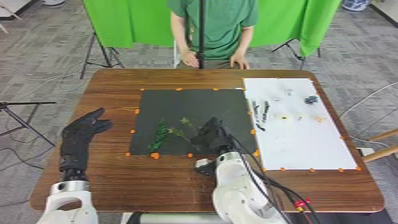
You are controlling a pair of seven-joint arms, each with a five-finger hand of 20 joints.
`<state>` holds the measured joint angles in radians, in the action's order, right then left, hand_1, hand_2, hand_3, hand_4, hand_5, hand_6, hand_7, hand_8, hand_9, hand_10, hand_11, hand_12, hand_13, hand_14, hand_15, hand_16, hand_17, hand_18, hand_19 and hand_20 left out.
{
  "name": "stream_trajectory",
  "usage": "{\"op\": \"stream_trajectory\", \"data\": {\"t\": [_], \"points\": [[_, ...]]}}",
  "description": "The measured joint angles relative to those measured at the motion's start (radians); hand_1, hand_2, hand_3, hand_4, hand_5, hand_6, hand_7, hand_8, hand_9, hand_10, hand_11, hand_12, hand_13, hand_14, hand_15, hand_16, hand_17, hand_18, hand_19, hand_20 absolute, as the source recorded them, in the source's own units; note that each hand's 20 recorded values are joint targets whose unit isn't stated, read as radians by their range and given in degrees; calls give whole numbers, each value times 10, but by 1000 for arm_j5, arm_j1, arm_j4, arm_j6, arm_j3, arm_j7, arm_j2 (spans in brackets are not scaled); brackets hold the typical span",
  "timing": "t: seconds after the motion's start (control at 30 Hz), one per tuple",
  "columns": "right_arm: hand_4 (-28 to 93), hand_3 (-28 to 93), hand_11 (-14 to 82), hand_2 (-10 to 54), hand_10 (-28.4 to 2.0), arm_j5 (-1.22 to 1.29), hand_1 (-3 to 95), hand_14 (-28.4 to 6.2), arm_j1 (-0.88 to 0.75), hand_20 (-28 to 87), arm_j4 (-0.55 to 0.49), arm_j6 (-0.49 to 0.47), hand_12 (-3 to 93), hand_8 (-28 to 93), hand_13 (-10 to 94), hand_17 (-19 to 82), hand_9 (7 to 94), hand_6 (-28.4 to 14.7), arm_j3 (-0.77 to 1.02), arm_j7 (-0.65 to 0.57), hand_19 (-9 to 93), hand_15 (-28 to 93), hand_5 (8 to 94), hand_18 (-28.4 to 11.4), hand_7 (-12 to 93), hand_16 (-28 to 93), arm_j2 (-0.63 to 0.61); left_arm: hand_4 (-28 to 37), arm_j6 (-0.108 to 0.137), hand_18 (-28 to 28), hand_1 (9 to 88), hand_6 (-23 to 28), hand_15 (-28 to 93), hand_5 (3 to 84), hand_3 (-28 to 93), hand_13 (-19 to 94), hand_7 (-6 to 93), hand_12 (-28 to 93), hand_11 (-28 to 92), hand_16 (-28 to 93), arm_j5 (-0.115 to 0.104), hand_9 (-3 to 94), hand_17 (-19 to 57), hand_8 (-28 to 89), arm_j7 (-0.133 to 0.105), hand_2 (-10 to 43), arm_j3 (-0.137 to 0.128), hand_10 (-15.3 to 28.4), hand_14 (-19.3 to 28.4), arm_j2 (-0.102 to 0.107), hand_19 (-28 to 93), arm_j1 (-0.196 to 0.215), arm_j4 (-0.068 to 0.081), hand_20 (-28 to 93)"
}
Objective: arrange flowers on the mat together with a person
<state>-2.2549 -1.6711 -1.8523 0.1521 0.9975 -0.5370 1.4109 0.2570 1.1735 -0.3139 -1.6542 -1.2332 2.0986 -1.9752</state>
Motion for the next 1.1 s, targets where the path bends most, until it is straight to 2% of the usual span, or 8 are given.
{"op": "stream_trajectory", "data": {"t": [0.4,1.1], "points": [[398,-283,404,-95,-96,24,852,-63,25,436,22,0,295,153,849,378,935,-2,-15,2,679,786,873,-211,264,322,11,-183,-2,139,275,30,249,526,687,504,141,152,221,-15,2,577,154,-62,4,-18,10,155,186,-2,139,0,-1,235],[378,-283,382,-95,-105,19,813,-67,16,432,29,-4,294,150,843,358,926,-10,0,48,662,757,863,-208,245,317,19,-182,-6,139,274,29,247,525,688,503,141,153,220,-15,5,576,152,-61,11,-19,10,154,186,-9,141,0,-3,233]]}}
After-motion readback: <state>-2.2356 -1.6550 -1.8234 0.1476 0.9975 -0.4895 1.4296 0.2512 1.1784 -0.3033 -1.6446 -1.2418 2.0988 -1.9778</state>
